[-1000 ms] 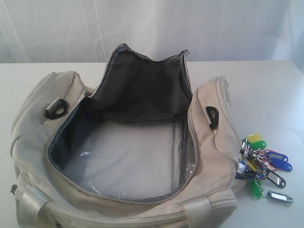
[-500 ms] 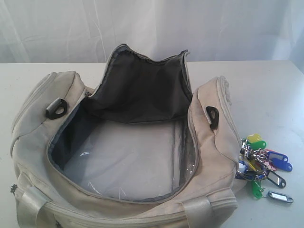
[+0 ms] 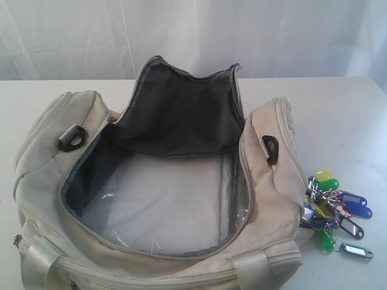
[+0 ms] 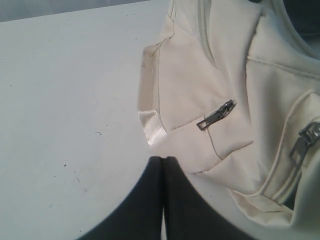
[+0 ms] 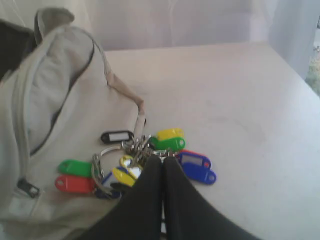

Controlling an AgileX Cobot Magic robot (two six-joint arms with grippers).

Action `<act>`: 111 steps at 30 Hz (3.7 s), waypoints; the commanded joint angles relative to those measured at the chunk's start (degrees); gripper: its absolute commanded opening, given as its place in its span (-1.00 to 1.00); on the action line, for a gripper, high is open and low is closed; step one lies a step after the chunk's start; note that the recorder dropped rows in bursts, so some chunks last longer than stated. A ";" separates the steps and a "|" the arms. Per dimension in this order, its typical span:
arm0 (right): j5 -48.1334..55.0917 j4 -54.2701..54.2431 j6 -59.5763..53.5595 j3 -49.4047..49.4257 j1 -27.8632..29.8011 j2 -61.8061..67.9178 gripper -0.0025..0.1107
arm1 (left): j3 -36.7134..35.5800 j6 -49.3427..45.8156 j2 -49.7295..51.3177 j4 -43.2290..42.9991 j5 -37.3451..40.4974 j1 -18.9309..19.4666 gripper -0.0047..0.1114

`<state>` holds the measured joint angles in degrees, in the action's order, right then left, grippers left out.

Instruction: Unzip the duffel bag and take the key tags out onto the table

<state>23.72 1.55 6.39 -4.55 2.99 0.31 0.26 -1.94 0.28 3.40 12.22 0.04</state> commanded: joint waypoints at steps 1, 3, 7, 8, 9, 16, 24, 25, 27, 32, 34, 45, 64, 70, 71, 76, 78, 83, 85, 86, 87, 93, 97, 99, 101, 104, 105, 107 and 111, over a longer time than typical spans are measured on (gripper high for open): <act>-2.52 0.32 -0.16 4.55 0.43 -0.31 -0.96 | -0.26 -0.02 -0.28 0.63 -0.32 0.12 -0.92; -4.82 0.09 -0.32 4.55 0.33 -0.31 -0.96 | -0.26 -0.02 -0.28 0.63 -0.32 0.12 -0.92; -4.14 0.09 -0.61 4.55 -0.25 -0.31 -0.96 | -0.26 -0.02 -0.28 0.63 -0.32 0.12 -0.92; -4.14 0.09 -1.05 4.55 -0.90 -0.31 -0.96 | -0.26 -0.02 -0.28 0.63 -0.32 0.12 -0.92; -4.14 0.09 -1.45 4.55 -1.62 -0.31 -0.96 | -0.26 -0.02 -0.28 0.63 -0.32 0.12 -0.92; -4.14 0.09 -1.67 4.55 -4.35 -0.31 -0.96 | -0.26 -0.02 -0.28 0.63 -0.32 0.12 -0.92; -4.14 0.09 -1.67 4.55 -4.35 -0.31 -0.96 | -0.26 -0.02 -0.28 0.63 -0.32 0.12 -0.92; -4.14 0.09 -1.67 4.55 -4.35 -0.31 -0.96 | -0.26 -0.02 -0.28 0.63 -0.32 0.12 -0.92; -4.14 0.09 -1.67 4.55 -4.35 -0.31 -0.96 | -0.26 -0.02 -0.28 0.63 -0.32 0.12 -0.92; -4.14 0.09 -1.67 4.55 -4.31 -0.31 -0.96 | -0.26 -0.02 -0.28 0.63 -0.32 0.12 -0.92; -4.14 0.09 -1.67 4.55 -4.31 -0.31 -0.96 | -0.26 -0.02 -0.28 0.63 -0.32 0.12 -0.92; -4.14 0.20 -1.67 4.55 -4.31 -0.31 -0.96 | -0.26 -0.02 -0.28 0.63 -0.32 0.12 -0.92; -4.14 0.20 -1.67 4.55 -4.31 -0.31 -0.96 | -0.26 -0.02 -0.28 0.40 -0.22 5.24 -0.92; -4.14 0.20 -1.67 4.55 -4.31 -0.31 -0.96 | -0.26 -0.02 -0.28 0.40 -0.22 5.25 -0.92; -4.14 0.20 -1.67 4.55 -4.31 -0.31 -0.96 | -0.26 -0.02 -0.28 0.40 -0.22 5.25 -0.92; -4.14 0.20 -1.67 4.55 -4.31 -0.31 -0.96 | -0.26 -0.02 -0.28 0.40 -0.33 4.89 -0.92; -4.14 0.20 -1.67 4.55 -4.31 -0.31 -0.96 | -0.26 -0.02 -0.28 0.40 -0.33 4.86 -0.92; -4.14 0.20 -1.67 4.55 -4.31 -0.31 -0.96 | -0.26 -0.02 -0.28 0.40 -0.33 4.86 -0.92; -4.14 0.20 -1.67 4.55 -4.31 -0.31 -0.96 | -0.26 -0.02 -0.28 0.40 -0.23 4.86 -0.92; -4.14 0.20 -1.67 4.55 -4.31 -0.31 -0.96 | -0.26 -0.02 -0.28 0.40 -0.23 4.86 -0.92; -4.14 0.20 -1.67 4.55 -4.31 -0.31 -0.96 | -0.26 -0.02 -0.28 0.40 -0.23 4.86 -0.92; -4.14 0.20 -1.67 4.55 -4.31 -0.31 -0.96 | -0.26 -0.02 -0.28 0.40 -0.23 4.86 -0.92; -4.14 0.20 -1.67 4.55 -4.31 -0.31 -0.96 | -0.26 -0.02 -0.28 0.40 -0.23 4.86 -0.92; -4.14 0.20 -1.67 4.55 -4.31 -0.31 -0.96 | -0.26 -0.02 -0.28 0.40 -0.23 4.86 -0.92; -4.14 0.20 -1.67 4.55 -4.31 -0.31 -0.96 | -0.26 -0.02 -0.28 0.40 -0.23 4.86 -0.92; -4.14 0.20 -1.67 4.55 -4.31 -0.31 -0.96 | -0.26 -0.02 -0.28 0.40 -0.23 4.86 -0.92; -4.14 0.20 -1.67 4.55 -4.31 -0.31 -0.96 | -0.26 -0.02 -0.28 0.40 -0.23 4.86 -0.92; -4.14 0.20 -1.67 4.55 -4.31 -0.31 -0.96 | -0.26 -0.02 -0.28 0.40 -0.23 4.86 -0.92; -4.14 0.20 -1.67 4.55 -4.31 -0.31 -0.96 | -0.26 -0.02 -0.28 0.40 -0.23 4.86 -0.92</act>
<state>20.44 1.55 4.99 -0.32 -1.16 0.31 0.26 -2.04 0.28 3.40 12.10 5.26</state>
